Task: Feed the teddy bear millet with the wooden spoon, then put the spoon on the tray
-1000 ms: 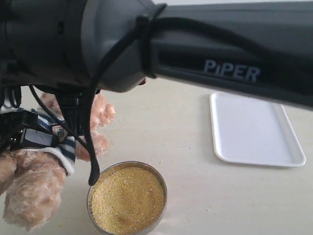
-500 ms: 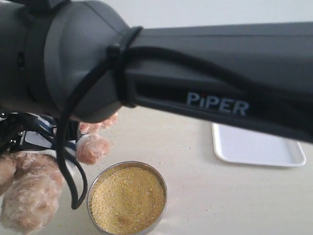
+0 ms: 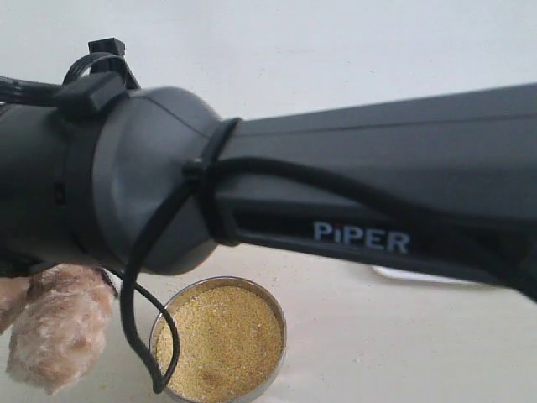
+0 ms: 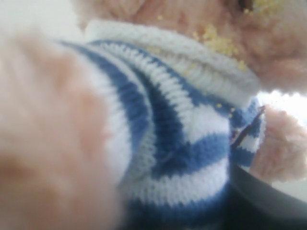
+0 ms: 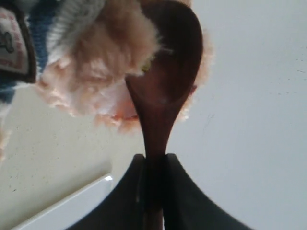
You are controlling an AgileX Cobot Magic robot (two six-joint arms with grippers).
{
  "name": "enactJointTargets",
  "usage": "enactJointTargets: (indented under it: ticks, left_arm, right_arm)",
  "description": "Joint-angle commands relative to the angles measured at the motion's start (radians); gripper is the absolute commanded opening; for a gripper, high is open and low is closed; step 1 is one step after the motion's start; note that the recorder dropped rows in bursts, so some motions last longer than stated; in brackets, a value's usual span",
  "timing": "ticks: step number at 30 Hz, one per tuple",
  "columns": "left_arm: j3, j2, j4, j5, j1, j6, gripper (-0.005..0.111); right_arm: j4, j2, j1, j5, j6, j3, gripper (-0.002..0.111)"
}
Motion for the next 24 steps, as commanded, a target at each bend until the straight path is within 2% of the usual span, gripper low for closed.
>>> enactJointTargets:
  ticks: [1, 17, 24]
  left_arm:
    - [-0.006, -0.004, -0.014, 0.032, -0.001, 0.022, 0.005]
    - [-0.006, 0.015, -0.019, 0.01, -0.001, 0.044, 0.005]
    - [-0.008, 0.023, -0.019, 0.013, -0.001, 0.044, 0.005]
  right_arm:
    - [-0.082, -0.009, -0.01, 0.027, 0.035, 0.007, 0.0]
    - [-0.106, -0.017, 0.007, 0.027, 0.069, 0.007, 0.0]
    - [-0.051, -0.028, 0.007, 0.027, 0.042, 0.007, 0.0]
